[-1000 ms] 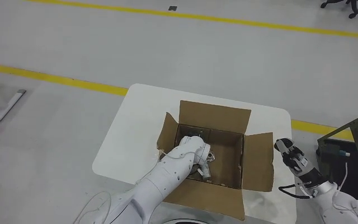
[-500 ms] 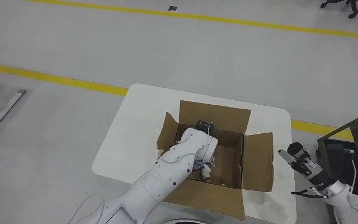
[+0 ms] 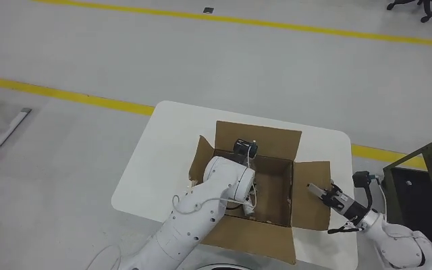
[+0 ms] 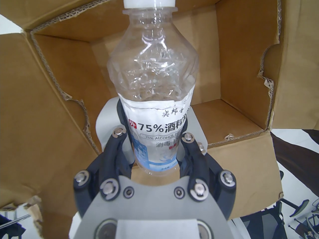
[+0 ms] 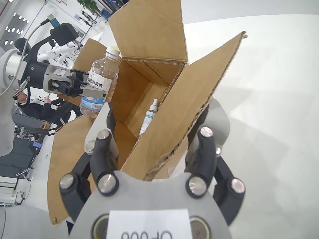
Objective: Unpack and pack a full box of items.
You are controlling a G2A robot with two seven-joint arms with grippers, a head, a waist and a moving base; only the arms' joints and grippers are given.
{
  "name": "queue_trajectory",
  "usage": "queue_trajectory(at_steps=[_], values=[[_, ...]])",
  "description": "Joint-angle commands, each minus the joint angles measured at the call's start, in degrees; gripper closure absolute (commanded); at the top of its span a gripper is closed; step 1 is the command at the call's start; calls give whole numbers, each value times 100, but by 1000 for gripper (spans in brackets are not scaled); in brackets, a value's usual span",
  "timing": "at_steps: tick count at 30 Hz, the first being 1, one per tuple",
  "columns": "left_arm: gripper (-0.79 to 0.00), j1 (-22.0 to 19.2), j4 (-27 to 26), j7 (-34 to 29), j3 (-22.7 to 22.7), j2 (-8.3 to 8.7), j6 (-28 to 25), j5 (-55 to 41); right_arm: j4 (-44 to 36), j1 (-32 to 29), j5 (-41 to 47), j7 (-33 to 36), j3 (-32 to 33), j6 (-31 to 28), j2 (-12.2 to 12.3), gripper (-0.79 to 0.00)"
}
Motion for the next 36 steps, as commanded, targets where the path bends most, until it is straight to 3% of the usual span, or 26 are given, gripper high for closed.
queue_trajectory(at_steps=[1,13,20,25,30,36], values=[[0,-4,4,-2,4,-1,1,3,42,36,-5,-5,-23,-12,3,0],[0,67,-9,179,-15,8,-64,8,141,53,129,-205,104,-12,24,0],[0,155,-646,29,-382,109,-188,590,136,10,192,-298,211,35,37,0],[0,369,-1371,-182,-804,231,-415,1257,129,-27,221,-395,261,91,38,0],[0,644,-2180,-182,-1580,346,-456,1597,171,-39,217,-436,285,130,41,0],[0,1013,-2620,-182,-2343,448,-757,2328,233,-30,246,-460,279,136,42,0]])
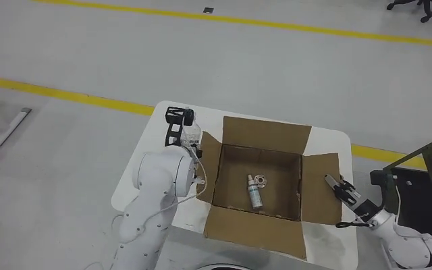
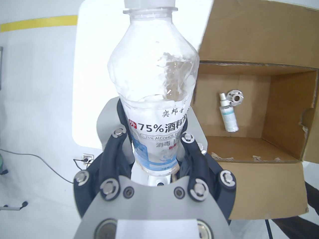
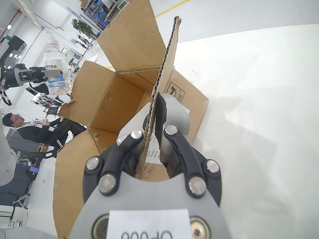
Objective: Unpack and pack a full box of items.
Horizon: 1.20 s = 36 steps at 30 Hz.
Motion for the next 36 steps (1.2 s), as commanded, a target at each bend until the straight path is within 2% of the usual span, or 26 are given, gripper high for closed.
queue_trajectory(at_steps=[1,7,9,14,18,20,22,36], values=[[0,110,-66,0,-229,15,-66,215,11,1,-15,-3,-1,-6,2,0],[0,451,-35,0,-672,12,-319,655,33,-26,-57,-33,31,-23,7,0],[0,565,183,0,-742,-3,-442,731,36,-31,-59,-44,37,-21,8,0],[0,804,1004,0,-830,-25,-1178,876,56,-32,-75,-46,79,-39,16,0],[0,973,1320,0,-800,-95,-1291,531,88,-44,-82,-54,151,-65,27,0],[0,1019,1515,0,-657,-115,-1436,653,96,-49,-83,-54,160,-61,29,0],[0,1071,1758,0,-585,-158,-1450,299,97,-49,-88,-57,158,-60,30,0],[0,1071,1758,0,-585,-158,-1450,299,115,-41,-128,-34,67,-90,33,0]])
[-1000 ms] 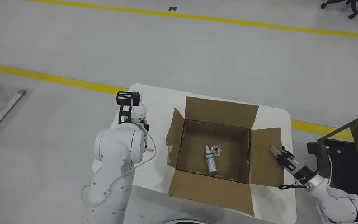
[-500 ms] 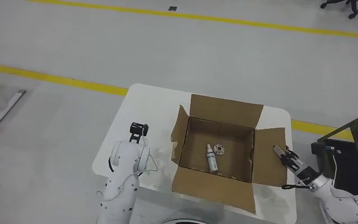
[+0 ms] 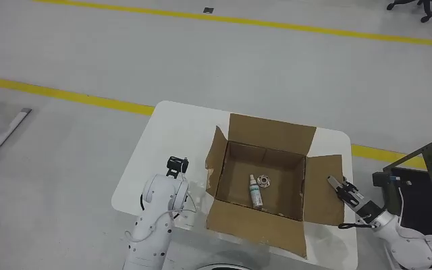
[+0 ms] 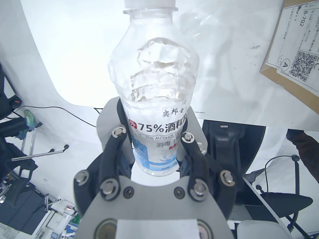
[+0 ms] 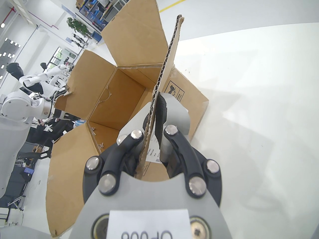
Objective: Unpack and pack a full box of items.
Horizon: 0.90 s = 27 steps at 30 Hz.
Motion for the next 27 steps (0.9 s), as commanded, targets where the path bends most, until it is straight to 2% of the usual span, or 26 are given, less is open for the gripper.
queue_trajectory(at_steps=[1,6,17,27], values=[[0,0,0,0,0,0,0,0,1,-9,3,15,1,-21,2,0],[0,49,56,156,2,5,-13,-20,56,-13,22,82,43,-87,17,0],[0,-365,1478,821,102,36,158,572,189,-22,124,110,239,-125,50,0],[0,-542,2005,1175,196,46,-33,607,223,8,125,108,215,-130,58,0]])
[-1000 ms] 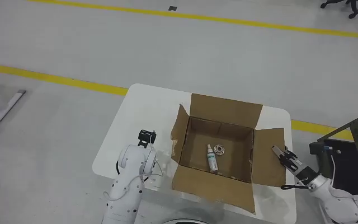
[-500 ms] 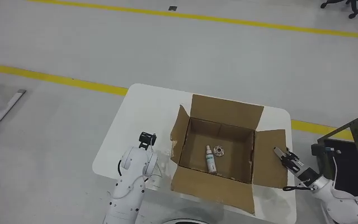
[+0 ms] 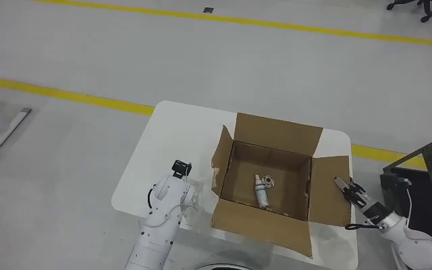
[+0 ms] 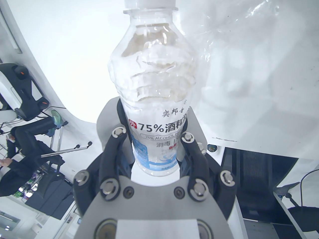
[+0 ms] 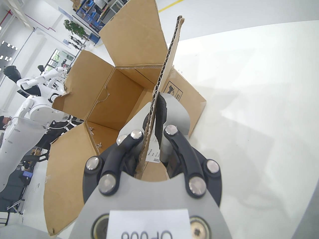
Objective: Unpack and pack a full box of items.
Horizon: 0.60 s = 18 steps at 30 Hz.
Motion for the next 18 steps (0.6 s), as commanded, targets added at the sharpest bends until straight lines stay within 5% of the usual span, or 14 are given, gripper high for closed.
queue_trajectory(at_steps=[1,9,10,11,13,16,18], values=[[0,-31,82,2,-21,1,25,-32,3,11,1,3,-4,4,2,0],[-58,-161,384,128,-139,19,146,-141,-15,19,-31,-34,-33,41,4,0],[-148,-171,406,131,-139,17,157,-164,-24,19,-43,-32,-38,43,4,0],[-443,-179,428,130,-127,18,151,-157,-30,19,-49,-34,-40,48,5,0],[-517,-185,456,145,-95,18,95,-157,-40,21,-56,-45,-46,56,5,0],[-785,-189,477,146,-83,22,89,-155,-50,26,-72,-67,-68,71,4,0],[-785,-193,487,124,-117,14,115,-335,-57,28,-75,-65,-87,81,3,0]])
